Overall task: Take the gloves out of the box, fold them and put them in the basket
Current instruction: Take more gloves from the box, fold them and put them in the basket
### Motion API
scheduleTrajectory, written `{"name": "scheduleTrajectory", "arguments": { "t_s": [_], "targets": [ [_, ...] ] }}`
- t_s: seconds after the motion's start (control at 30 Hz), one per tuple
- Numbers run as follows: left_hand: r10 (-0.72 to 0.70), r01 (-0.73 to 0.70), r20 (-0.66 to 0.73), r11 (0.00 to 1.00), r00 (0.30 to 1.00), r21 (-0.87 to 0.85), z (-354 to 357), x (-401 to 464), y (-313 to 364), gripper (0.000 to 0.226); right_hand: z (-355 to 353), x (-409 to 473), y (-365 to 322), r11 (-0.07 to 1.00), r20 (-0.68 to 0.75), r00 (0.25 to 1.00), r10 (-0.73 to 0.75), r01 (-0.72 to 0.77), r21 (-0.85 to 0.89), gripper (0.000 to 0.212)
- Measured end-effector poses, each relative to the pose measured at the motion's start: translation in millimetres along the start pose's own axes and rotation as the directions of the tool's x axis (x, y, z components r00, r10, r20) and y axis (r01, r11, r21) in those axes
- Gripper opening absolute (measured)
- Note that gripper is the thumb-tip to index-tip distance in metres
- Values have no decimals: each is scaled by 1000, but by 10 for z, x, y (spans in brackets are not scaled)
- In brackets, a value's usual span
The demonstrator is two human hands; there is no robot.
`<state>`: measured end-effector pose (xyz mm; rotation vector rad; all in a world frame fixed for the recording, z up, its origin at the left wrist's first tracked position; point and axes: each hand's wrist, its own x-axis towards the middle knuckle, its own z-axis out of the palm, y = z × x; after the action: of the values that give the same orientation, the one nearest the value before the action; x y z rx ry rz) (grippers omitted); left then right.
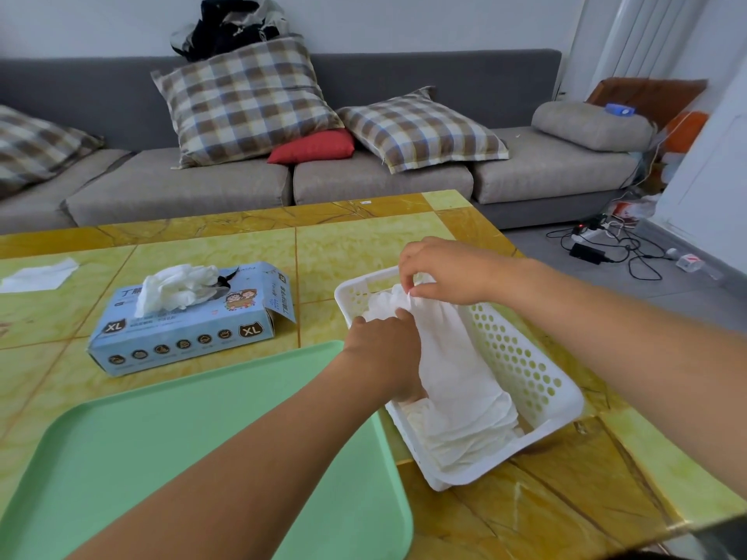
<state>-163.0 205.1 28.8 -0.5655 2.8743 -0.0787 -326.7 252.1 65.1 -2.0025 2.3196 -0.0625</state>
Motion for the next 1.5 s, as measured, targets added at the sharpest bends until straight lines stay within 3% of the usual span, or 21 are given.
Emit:
{"name": "scheduleTrajectory", "arguments": {
  "t_s": [0.07,0.27,0.33,0.43,0.47,0.53,0.6,0.67,0.7,0.83,1.0,1.17,1.23,1.3,1.4,1.47,1.5],
  "targets": [
    [-2,2,-16,1000,1000,25,6,-15,27,121,-61,46,5,997,9,1000,11,-12,71,6],
    [-7,8,-51,1000,999,24,74,22,76,129,57,275,-70,973,-9,984,176,-172,152,22],
    [4,-2,-42,999,999,39,82,35,78,119,114,265,-96,972,-112,972,209,-194,132,27],
    [39,-39,13,999,999,38,82,78,18,83,115,72,-172,967,-322,920,221,-164,197,19],
    [34,-36,52,999,998,38,72,97,-6,78,110,-34,-203,961,-300,930,214,-146,234,19],
    [27,-32,97,998,995,47,62,156,-38,84,145,-241,-268,961,-57,983,176,-159,225,33],
    [33,-38,113,998,993,43,49,196,-54,97,252,-431,-342,974,200,971,131,-163,155,79],
    [50,-54,144,998,988,27,39,216,-70,107,381,-564,-366,978,341,926,163,-198,72,133],
    [61,-66,166,997,984,26,35,222,-75,111,450,-598,-356,977,386,904,186,-213,28,149],
    [68,-86,261,994,963,60,-30,219,-60,111,598,-538,-266,967,487,840,241,-250,-48,162],
    [65,-118,367,985,928,123,-154,171,-28,98,380,-373,-322,953,466,832,302,-257,-158,172],
    [71,-114,356,988,932,102,-207,41,-37,105,311,-291,-588,921,557,743,371,-217,-324,163],
    [88,-107,260,992,961,60,-223,-23,-69,101,210,-259,-690,917,567,728,387,-238,-320,156],
    [154,-148,75,986,985,-80,-282,-132,-204,82,-57,-224,-731,911,558,720,412,-311,-271,137],
    [134,-183,-174,935,975,-304,-382,-476,-784,51,-507,-80,-953,923,439,820,368,-267,-276,97],
    [-40,-103,-315,901,948,-423,-314,-699,-1376,39,-629,156,-1243,962,222,948,228,-183,-204,69],
    [-147,-39,-355,883,923,-467,-232,-794,-1680,38,-614,300,-1425,988,107,984,139,-130,-86,56]
  ]
}}
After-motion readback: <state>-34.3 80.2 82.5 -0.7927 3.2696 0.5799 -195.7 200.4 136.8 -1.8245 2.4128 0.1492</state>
